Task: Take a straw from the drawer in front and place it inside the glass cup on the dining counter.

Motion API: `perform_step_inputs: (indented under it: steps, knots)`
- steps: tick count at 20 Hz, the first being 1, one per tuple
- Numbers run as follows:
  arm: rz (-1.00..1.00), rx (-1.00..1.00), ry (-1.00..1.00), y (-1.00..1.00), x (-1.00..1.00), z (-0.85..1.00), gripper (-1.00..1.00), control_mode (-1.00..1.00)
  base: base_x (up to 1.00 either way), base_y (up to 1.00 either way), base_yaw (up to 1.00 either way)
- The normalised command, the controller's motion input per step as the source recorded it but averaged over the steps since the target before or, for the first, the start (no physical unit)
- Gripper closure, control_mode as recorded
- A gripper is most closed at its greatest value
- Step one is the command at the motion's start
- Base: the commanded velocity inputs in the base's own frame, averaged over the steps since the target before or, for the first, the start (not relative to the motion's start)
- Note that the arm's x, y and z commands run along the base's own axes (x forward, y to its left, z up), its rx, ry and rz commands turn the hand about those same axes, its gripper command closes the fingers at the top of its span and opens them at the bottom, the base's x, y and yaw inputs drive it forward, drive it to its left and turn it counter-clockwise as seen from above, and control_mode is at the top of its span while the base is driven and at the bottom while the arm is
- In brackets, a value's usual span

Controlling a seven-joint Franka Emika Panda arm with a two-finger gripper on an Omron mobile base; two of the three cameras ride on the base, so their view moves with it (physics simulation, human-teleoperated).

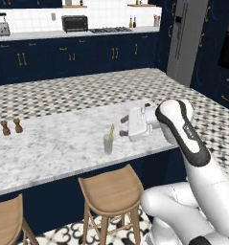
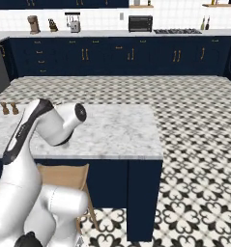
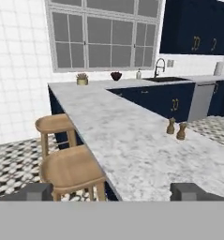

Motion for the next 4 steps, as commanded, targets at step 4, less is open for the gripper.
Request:
perform_step_inputs:
  steps: [4]
  knots:
    - [0.0,-0.32,0.19,0.0,-0.85,0.0,-1.0,-1.0,0.0,0.0,0.0]
